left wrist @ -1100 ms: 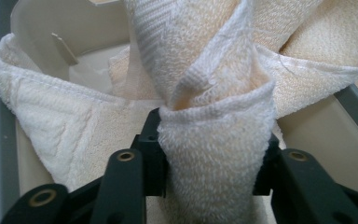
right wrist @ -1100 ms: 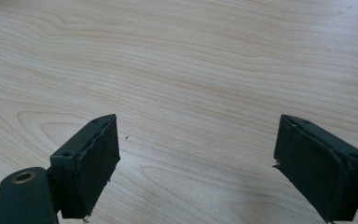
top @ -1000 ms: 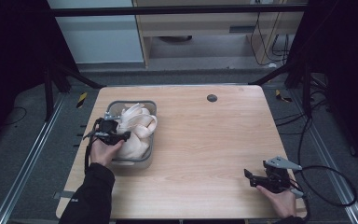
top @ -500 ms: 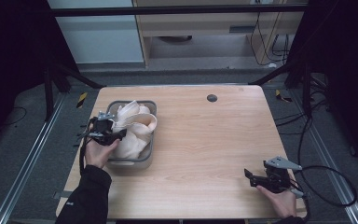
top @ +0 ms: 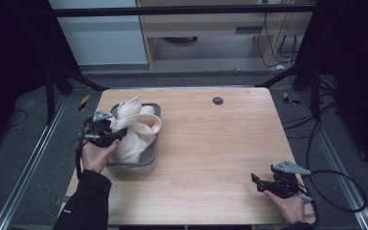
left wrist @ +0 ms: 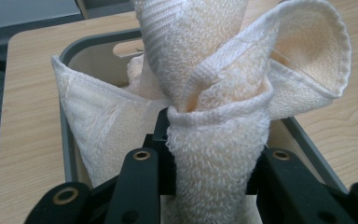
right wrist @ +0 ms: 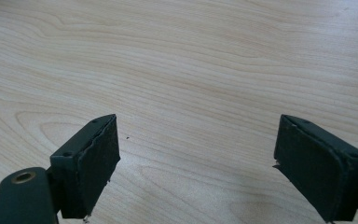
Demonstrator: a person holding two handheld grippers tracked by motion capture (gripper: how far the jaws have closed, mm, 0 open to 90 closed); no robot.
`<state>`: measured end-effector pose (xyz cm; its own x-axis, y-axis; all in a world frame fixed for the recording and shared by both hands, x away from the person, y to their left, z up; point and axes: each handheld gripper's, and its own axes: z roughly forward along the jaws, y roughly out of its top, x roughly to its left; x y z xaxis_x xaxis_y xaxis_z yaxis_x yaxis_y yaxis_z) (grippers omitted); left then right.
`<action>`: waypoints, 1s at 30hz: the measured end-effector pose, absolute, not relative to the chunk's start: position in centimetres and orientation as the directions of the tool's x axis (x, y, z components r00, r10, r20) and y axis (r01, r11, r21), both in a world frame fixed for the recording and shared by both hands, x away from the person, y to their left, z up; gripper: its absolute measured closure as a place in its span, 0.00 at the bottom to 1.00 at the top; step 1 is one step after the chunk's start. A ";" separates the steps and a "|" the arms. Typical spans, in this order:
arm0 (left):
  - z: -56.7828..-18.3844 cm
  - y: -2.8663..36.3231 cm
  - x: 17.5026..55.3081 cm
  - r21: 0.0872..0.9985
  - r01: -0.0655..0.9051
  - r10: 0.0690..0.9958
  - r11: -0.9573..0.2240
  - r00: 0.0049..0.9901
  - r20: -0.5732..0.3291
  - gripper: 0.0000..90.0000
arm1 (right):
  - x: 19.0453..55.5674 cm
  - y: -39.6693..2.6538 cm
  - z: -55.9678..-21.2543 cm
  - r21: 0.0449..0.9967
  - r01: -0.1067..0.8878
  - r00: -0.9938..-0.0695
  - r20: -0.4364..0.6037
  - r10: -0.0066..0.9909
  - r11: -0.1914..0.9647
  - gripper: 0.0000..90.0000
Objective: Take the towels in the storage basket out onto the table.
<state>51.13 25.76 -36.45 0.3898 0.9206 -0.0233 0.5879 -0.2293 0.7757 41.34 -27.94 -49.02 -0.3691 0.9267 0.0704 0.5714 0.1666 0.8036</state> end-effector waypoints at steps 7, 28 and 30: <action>-35.7 25.9 50.7 0.791 0.574 0.921 -0.214 0.388 -0.032 0.76 | 41.3 -27.9 -49.0 0.804 0.571 -0.370 0.071 0.926 0.166 0.16; -31.5 26.2 49.4 0.837 0.507 0.914 -0.205 0.405 -0.022 0.77 | 41.3 -27.9 -49.0 0.805 0.569 -0.371 0.070 0.926 0.167 0.16; -31.2 26.2 49.3 0.840 0.503 0.913 -0.204 0.407 -0.021 0.77 | 41.3 -27.9 -49.0 0.805 0.570 -0.370 0.071 0.926 0.166 0.16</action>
